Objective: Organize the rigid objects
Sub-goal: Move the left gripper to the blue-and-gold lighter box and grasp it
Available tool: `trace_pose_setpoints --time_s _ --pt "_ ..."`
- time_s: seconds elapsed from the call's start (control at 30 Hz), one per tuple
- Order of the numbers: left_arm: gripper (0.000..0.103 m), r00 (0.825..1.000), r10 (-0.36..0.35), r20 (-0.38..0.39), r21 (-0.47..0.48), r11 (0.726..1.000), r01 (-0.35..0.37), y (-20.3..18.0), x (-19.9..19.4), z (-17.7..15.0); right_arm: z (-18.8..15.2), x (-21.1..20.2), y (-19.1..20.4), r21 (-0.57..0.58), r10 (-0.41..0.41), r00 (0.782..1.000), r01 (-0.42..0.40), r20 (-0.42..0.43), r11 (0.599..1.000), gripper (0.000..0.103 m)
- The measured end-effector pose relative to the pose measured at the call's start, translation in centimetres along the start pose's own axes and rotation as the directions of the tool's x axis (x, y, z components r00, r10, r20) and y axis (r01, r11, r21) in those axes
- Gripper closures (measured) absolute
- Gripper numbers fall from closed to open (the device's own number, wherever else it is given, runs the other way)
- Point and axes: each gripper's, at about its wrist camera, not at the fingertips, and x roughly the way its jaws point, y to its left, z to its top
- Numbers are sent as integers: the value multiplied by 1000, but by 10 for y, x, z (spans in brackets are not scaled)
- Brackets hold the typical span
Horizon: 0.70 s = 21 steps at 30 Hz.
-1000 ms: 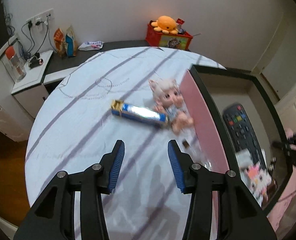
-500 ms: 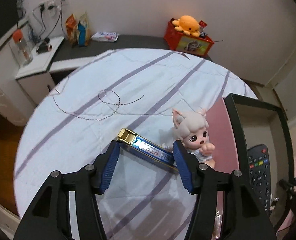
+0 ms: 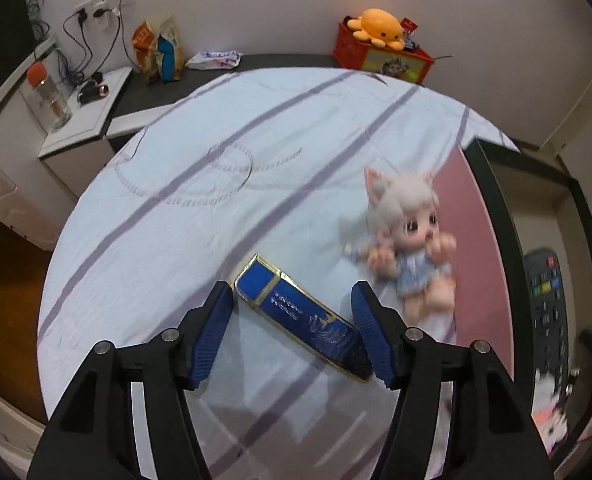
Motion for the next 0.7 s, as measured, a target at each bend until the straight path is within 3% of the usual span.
trace_pose_setpoints --time_s 0.3,0.5,0.53,0.63,0.7 --pt "41 1000 20 -5 32 999 -20 23 -26 -45 -1 -1 -2 12 13 1000 -13 8 1000 89" --pt "42 999 13 29 20 1000 -13 17 -20 -37 -2 -2 -1 19 19 1000 -19 10 1000 89" --pt "46 999 23 37 28 999 -24 14 -19 -36 -2 -2 0 22 22 1000 -22 10 1000 89" --pt "78 997 60 50 63 996 -63 5 -18 -36 -3 -4 2 28 30 999 -30 11 999 89" --pt "83 998 47 48 86 995 -51 0 -21 -37 -3 -3 2 28 29 1000 -29 12 999 89"
